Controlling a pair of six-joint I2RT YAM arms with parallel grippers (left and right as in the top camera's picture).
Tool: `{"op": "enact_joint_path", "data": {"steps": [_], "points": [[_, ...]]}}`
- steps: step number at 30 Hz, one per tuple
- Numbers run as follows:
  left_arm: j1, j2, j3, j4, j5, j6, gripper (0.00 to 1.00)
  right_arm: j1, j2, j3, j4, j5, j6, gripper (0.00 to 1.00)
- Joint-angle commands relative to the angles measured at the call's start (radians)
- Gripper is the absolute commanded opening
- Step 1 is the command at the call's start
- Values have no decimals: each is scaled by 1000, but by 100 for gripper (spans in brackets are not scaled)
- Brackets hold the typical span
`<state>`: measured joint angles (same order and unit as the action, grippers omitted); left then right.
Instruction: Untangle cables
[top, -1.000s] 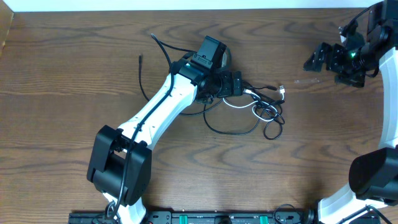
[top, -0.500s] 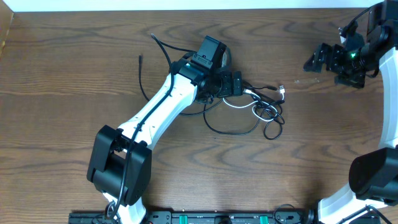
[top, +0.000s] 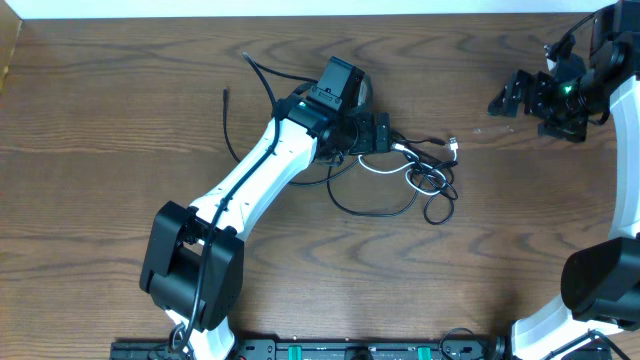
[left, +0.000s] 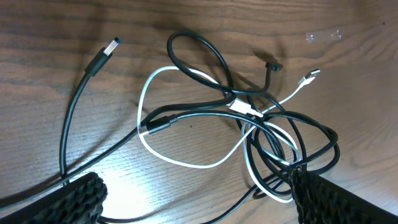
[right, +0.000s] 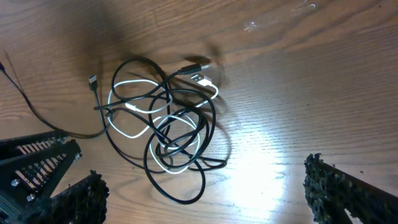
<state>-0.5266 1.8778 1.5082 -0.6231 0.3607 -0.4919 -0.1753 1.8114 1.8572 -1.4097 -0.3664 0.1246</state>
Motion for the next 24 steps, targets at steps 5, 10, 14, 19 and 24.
{"op": "enact_joint_path", "data": {"steps": [5,10,14,19,24], "points": [[3,13,18,12,-14,72,98,6,1,-1,-8,-6,-10,99],[2,13,18,35,-24,92,98,6,1,-1,-5,-6,-10,99],[2,13,18,49,-63,93,98,6,1,-1,-4,-6,-10,99],[3,13,18,64,-67,153,98,6,1,-1,-8,-5,-12,99],[5,13,18,76,-113,219,98,6,1,-1,-19,-5,-26,99]]}}
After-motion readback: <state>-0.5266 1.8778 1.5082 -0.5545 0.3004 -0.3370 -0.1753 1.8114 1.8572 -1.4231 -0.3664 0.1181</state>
